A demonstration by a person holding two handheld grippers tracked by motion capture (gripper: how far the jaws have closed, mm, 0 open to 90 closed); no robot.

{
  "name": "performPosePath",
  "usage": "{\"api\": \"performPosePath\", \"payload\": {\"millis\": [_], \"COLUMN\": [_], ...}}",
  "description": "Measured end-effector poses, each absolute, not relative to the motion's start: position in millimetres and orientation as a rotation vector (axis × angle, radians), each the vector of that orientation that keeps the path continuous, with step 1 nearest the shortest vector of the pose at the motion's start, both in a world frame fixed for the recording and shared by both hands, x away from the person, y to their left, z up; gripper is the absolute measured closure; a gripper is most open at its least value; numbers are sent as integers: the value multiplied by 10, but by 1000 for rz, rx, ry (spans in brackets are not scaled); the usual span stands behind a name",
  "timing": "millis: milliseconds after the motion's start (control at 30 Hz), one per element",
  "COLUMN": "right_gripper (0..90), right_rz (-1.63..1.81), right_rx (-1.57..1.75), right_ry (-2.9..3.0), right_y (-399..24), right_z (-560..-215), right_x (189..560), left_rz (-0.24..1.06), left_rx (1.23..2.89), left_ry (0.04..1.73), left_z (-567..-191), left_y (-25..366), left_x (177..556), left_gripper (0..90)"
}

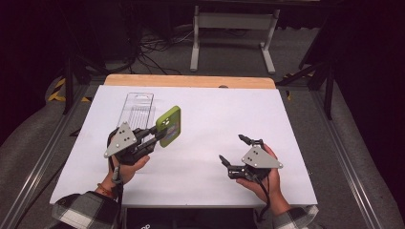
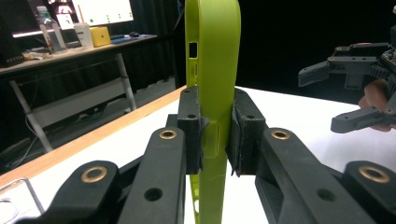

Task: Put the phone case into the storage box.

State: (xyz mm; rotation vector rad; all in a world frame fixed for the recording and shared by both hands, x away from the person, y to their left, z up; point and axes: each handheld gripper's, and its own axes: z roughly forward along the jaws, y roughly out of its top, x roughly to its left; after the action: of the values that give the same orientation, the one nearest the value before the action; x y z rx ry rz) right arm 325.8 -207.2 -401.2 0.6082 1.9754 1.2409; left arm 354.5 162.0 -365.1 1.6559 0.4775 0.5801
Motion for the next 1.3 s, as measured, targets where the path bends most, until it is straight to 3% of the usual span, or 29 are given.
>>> {"api": "performPosePath", "payload": {"millis": [1300], "right_gripper": [96], "right_rz": [1224], "right_rx": [592], "right_ry": [1999], "right_y": [-2063], "right_z": [-4075], "right_x": [3261], "left_rz": [667], "left_rx": [1634], "left_ry": [537], "left_z": [-3503], "left_y": [2066], "left_x": [3608], "left_gripper": [777]}}
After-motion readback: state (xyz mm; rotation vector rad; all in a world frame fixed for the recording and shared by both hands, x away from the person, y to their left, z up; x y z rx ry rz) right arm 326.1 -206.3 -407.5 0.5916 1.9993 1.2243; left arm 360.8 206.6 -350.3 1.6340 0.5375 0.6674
